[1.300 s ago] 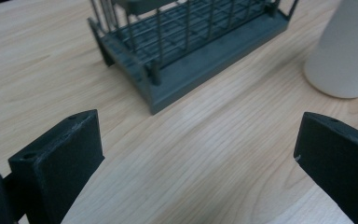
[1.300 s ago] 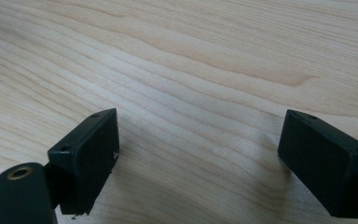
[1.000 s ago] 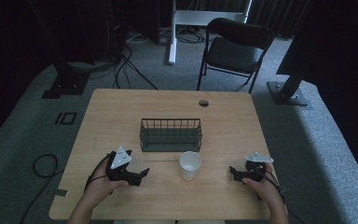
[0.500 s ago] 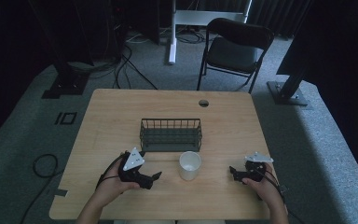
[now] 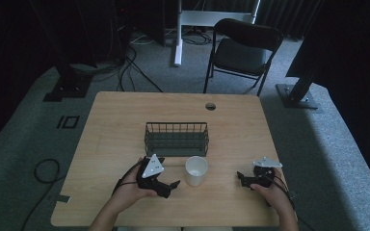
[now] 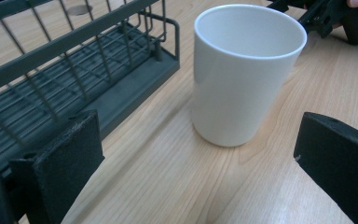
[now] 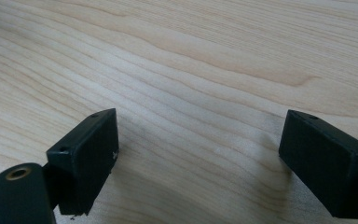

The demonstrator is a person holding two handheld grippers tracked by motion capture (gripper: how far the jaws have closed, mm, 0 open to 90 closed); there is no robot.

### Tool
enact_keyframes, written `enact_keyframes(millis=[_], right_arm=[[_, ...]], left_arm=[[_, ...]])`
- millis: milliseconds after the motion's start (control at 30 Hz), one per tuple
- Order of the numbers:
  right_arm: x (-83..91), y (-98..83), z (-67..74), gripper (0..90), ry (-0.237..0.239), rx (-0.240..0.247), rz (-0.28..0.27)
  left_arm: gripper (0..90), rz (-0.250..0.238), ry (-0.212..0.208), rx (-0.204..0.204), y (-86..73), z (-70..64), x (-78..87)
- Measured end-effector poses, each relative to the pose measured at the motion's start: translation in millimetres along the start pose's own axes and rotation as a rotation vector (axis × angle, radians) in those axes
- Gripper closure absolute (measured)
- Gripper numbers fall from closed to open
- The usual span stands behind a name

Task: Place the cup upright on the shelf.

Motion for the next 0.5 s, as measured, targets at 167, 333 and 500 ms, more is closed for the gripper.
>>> enact_keyframes(millis=[167,333,500], right_arm=[[0.0,0.0,0.0,11.6,0.0,0.0,0.0],[0.0,0.0,0.0,11.5,0.0,0.0,0.0],[0.0,0.0,0.0,11.5,0.0,0.0,0.0]], left_arm=[[1.4,-0.005,-0.016,-0.004,3.9,-4.1,-10.0],[1.4,-0.015,-0.029,-0.005,8.2,-7.7,-17.8],[1.4,-0.027,-0.048,-0.011,15.2,-11.9,-25.5]])
Point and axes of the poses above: each handheld gripper's, and its own axes: x roughly backward along the jaws, y roughly out of its top, z roughly to its left, the point moved 5 cm from there along -x, roughly forward along the jaws, and after that the axes turned 15 degrees about -x, right-handed, at the moved point
